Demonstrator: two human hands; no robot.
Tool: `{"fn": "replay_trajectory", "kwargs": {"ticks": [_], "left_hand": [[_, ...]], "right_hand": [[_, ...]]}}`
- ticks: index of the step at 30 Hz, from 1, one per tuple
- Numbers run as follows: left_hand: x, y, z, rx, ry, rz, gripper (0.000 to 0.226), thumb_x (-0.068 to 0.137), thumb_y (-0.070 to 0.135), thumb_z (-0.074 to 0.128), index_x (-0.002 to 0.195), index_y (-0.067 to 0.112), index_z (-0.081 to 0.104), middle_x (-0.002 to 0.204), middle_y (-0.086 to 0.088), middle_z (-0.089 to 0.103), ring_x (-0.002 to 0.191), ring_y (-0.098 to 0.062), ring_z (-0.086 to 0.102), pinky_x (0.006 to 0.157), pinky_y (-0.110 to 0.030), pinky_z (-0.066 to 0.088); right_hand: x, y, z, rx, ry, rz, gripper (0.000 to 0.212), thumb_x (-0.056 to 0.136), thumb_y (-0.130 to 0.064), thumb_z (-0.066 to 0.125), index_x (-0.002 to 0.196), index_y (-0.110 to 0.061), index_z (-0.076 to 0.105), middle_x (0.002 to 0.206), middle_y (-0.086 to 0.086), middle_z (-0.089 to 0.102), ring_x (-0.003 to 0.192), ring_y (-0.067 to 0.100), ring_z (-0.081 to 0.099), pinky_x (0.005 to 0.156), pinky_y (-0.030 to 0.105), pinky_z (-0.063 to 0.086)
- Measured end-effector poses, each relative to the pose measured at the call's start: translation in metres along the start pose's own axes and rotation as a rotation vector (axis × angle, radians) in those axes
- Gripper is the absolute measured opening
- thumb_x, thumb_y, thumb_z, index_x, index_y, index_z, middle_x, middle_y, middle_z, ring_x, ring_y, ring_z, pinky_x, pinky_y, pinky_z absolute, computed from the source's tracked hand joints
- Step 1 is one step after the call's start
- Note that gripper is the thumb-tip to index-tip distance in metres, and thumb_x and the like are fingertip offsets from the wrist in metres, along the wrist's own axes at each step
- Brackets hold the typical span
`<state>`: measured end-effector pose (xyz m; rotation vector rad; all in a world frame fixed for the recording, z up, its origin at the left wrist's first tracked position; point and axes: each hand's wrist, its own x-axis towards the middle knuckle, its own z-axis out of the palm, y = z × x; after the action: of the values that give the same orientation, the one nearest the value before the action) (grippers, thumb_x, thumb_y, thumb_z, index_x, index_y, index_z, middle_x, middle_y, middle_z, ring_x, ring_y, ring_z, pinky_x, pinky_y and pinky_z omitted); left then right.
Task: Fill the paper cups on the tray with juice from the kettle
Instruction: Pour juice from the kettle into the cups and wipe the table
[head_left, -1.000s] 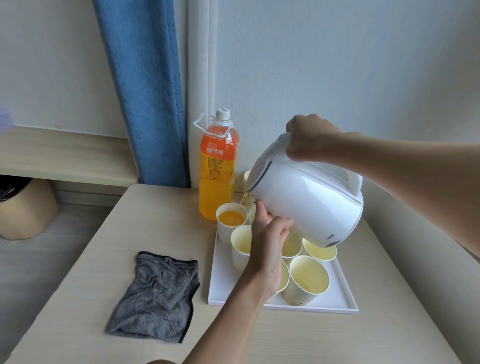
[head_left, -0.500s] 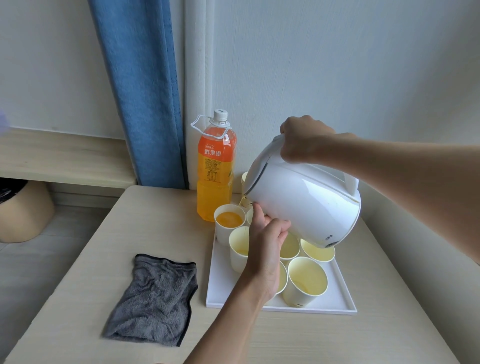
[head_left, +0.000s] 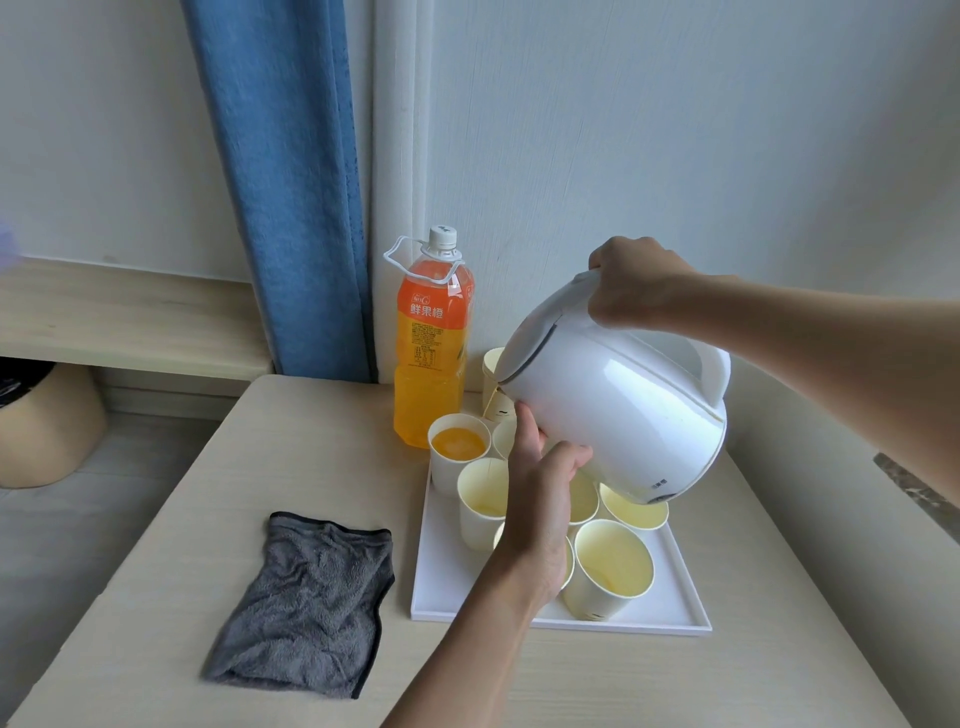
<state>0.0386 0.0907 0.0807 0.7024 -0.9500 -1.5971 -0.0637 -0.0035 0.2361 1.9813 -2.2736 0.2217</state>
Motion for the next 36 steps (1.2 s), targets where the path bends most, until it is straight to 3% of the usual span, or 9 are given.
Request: {"fn": "replay_trajectory", "kwargs": {"ticks": [4,8,15,21,26,36], "left_hand": [[0.0,-0.002,0.006,-0.003,-0.012,-0.035,0.066,0.075,0.014,0.053,0.135,0.042,0.048,0.133,0.006,0.069,0.127,-0.013,0.062,0.102,-0.026,0.047],[-0.001,-0.009,0.013,-0.029,-0.042,-0.064,0.069,0.075,0.013,0.052,0.139,0.038,0.051,0.133,-0.004,0.069,0.131,-0.023,0.06,0.113,-0.035,0.045],[0.0,-0.02,0.019,-0.061,-0.04,-0.108,0.056,0.073,0.014,0.054,0.118,0.045,0.063,0.129,-0.008,0.07,0.133,-0.031,0.058,0.118,-0.042,0.041],[0.002,-0.023,0.018,-0.054,-0.051,-0.134,0.055,0.072,0.014,0.054,0.12,0.04,0.061,0.113,0.0,0.07,0.118,-0.025,0.063,0.117,-0.04,0.043],[0.001,-0.024,0.018,-0.06,-0.051,-0.149,0.054,0.072,0.014,0.054,0.119,0.039,0.062,0.113,-0.001,0.069,0.115,-0.022,0.063,0.118,-0.043,0.041],[0.0,-0.027,0.022,-0.092,-0.063,-0.189,0.052,0.071,0.014,0.053,0.116,0.038,0.061,0.109,0.005,0.073,0.131,-0.029,0.061,0.119,-0.044,0.04]], "right_hand": [[0.0,0.008,0.0,-0.025,0.005,0.017,0.023,0.07,-0.007,0.048,0.089,-0.012,0.06,0.083,0.009,0.055,0.072,0.03,0.056,0.073,0.038,0.052],[-0.001,0.014,0.001,-0.073,-0.009,0.016,0.017,0.074,-0.009,0.048,0.088,-0.012,0.058,0.082,0.008,0.054,0.07,0.028,0.054,0.068,0.034,0.049],[-0.004,0.019,0.004,-0.107,-0.051,0.017,0.009,0.077,-0.012,0.049,0.083,-0.011,0.056,0.082,0.008,0.055,0.067,0.027,0.053,0.066,0.031,0.045],[-0.008,0.021,0.003,-0.106,-0.076,0.024,0.003,0.079,-0.011,0.049,0.078,-0.011,0.052,0.08,0.009,0.054,0.065,0.026,0.051,0.062,0.029,0.041],[-0.012,0.018,0.001,-0.11,-0.086,0.02,0.012,0.083,-0.014,0.049,0.072,-0.012,0.046,0.077,0.007,0.05,0.065,0.027,0.049,0.062,0.03,0.039],[-0.019,0.018,-0.003,-0.137,-0.108,0.033,0.011,0.084,-0.013,0.049,0.073,-0.012,0.046,0.079,0.007,0.05,0.072,0.03,0.053,0.067,0.03,0.042]]}}
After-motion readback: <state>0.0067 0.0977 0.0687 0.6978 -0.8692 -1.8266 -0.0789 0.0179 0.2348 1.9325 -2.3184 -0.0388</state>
